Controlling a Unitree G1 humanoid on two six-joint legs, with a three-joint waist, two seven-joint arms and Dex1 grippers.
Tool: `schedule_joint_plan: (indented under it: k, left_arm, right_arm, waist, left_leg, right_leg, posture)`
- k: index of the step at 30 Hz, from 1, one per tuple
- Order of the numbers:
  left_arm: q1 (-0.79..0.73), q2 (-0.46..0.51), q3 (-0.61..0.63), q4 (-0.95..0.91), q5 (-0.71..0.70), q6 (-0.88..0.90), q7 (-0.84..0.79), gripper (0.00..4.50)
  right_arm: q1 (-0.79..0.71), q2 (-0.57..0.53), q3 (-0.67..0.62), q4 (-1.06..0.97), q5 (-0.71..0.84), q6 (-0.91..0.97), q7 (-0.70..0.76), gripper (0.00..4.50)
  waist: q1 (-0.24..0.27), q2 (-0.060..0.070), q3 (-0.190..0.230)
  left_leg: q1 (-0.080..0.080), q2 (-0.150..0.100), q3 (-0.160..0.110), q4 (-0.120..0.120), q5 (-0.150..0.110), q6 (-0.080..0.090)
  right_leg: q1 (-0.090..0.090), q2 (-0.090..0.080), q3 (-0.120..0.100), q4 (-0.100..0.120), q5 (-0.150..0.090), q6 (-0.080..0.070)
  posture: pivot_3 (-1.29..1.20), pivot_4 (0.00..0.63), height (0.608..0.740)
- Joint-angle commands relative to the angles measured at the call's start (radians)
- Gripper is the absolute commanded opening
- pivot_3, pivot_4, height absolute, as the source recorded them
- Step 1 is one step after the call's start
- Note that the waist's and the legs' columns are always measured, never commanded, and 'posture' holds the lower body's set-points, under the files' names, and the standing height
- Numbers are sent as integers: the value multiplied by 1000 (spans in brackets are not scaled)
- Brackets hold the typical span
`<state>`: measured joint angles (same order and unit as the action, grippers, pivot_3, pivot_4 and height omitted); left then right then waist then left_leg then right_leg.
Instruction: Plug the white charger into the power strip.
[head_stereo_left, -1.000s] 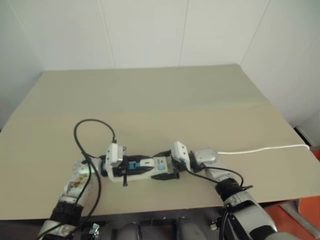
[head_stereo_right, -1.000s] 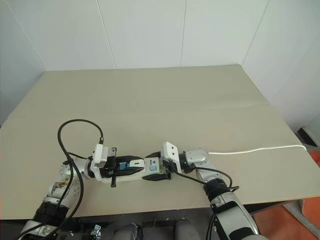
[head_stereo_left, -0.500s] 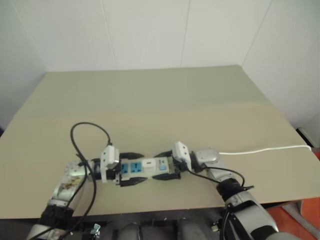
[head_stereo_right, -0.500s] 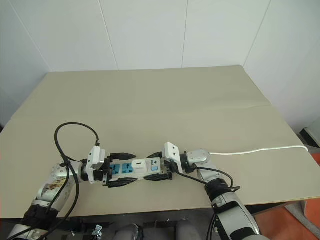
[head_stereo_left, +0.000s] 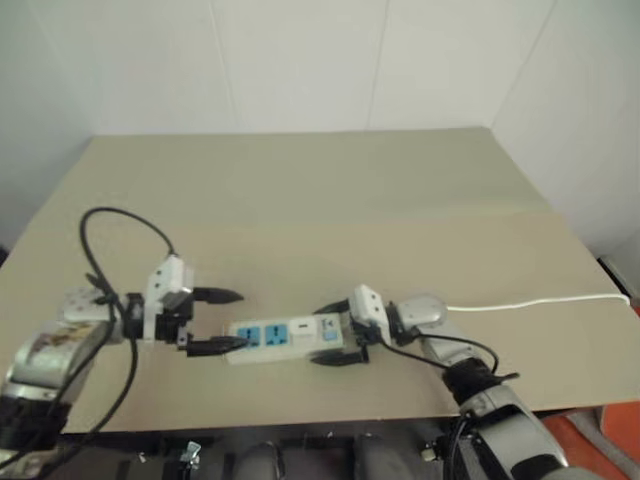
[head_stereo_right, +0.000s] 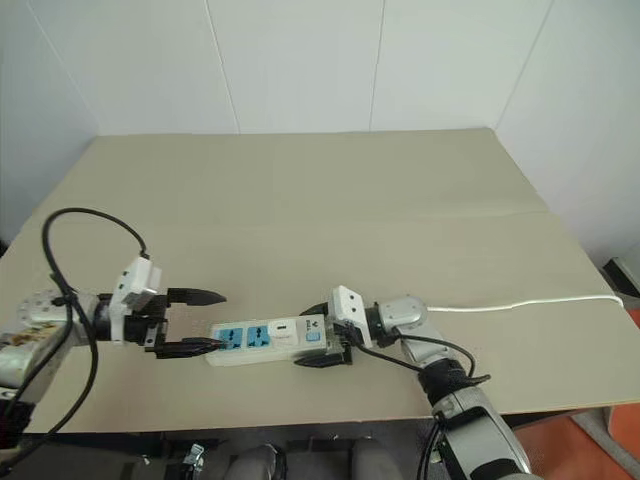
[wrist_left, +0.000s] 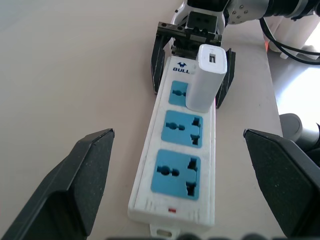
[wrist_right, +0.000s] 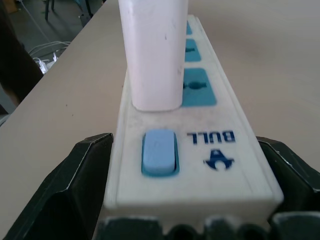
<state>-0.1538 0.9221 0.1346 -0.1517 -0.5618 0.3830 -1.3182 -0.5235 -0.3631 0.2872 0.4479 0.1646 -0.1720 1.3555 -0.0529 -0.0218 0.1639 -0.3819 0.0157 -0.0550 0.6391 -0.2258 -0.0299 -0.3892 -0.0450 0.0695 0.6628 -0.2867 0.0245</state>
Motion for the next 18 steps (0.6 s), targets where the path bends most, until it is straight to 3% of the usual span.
schedule_joint_plan:
  k: [1,8,12,18]
  left_arm:
    - [70,35,114,-47,-34,-12,-13,4500]
    - [243,81,318,-89,-52,26,2,4500]
    - [366,71,463,-156,-81,80,7,4500]
    - [505,49,588,-234,-110,117,-2,4500]
  right_arm:
    - [61,-106,-76,-123,49,68,6,4469]
    - [167,-311,-228,-345,162,207,-6,4469]
    - [189,-411,-308,-326,172,213,-7,4469]
    - [170,-464,-353,-293,191,225,4,4469]
  waist:
    - [8,-1,2]
    - [8,-1,10]
    - [5,-2,14]
    - [7,-3,16]
  left_leg:
    - [-1,0,0,0,0,0]
    - [-3,1,0,1,0,0]
    - [-3,1,1,0,0,0]
    - [-3,1,2,0,0,0]
  right_leg:
    - [-1,0,0,0,0,0]
    - [-3,1,-1,0,0,0]
    - [-4,1,-1,0,0,0]
    - [-3,1,0,0,0,0]
  posture:
    - [0,150,740]
    - [0,150,740]
    - [0,150,740]
    - [0,150,740]
